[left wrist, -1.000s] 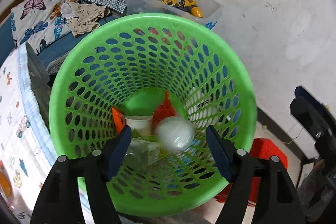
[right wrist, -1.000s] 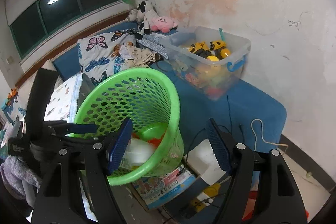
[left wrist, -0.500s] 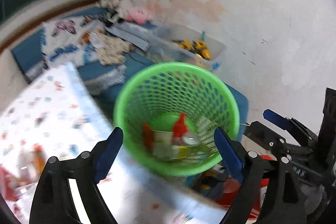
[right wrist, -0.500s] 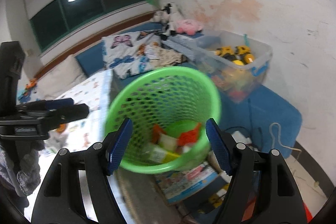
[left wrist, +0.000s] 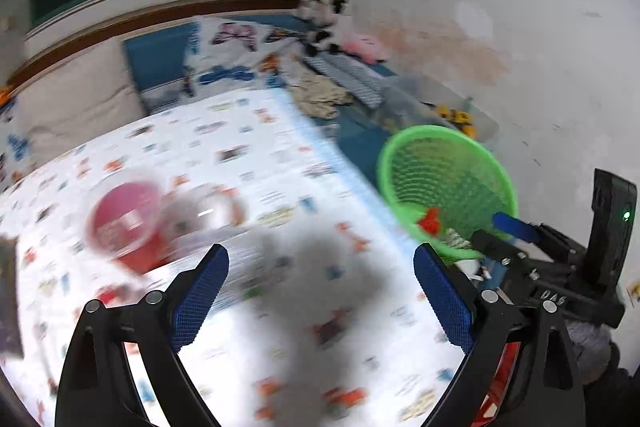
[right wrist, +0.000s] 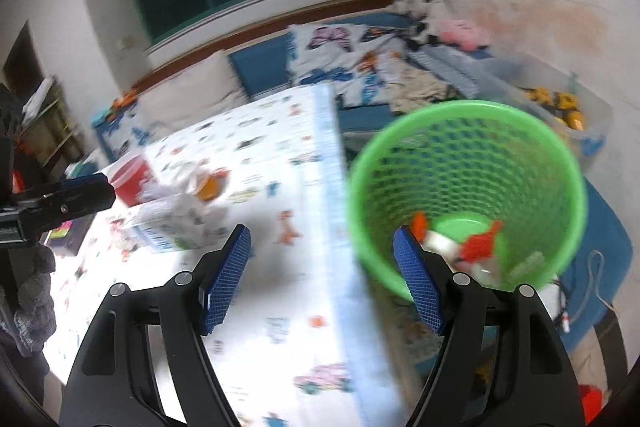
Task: Collect trash
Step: 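Move both open tools back over the bed, then grasp the red paper cup with the left tool while the right tool grasps the clear plastic box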
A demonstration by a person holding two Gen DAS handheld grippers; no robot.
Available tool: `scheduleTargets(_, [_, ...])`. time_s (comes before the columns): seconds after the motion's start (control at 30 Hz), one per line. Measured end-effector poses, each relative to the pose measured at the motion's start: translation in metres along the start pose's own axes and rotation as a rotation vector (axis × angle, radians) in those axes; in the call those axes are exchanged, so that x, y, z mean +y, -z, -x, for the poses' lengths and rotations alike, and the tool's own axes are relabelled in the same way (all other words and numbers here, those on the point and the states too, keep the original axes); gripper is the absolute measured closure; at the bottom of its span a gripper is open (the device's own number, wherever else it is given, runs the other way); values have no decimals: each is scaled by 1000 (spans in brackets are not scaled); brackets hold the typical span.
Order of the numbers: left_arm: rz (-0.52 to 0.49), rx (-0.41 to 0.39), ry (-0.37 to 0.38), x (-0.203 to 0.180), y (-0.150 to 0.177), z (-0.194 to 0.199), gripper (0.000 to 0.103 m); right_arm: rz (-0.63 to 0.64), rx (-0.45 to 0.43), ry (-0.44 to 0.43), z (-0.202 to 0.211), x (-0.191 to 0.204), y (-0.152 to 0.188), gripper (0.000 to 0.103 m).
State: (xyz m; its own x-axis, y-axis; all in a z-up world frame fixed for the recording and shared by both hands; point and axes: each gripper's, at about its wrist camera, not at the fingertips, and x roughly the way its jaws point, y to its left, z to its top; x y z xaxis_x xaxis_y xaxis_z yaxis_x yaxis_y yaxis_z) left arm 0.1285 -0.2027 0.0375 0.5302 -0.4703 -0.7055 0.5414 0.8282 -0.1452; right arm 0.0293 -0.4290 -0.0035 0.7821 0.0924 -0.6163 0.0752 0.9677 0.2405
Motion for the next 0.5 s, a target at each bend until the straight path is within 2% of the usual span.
scheduleTargets(0.13, [75,-17,-68,46,15,15,12,57,17,-55,-14,34,-9,29])
scheduleTargets(0.3, [151,-3,-147,95,20,4,12,103,22,-97,-26,63,-17,28])
scheduleTargets(0.43, [155,22,-175,118,18,-19,12,126,35,-115,-34,78,-19,28])
scheduleTargets(0.5, [161,29,-151,128,16,-27,12,133,44,-119,-37,81,-19,28])
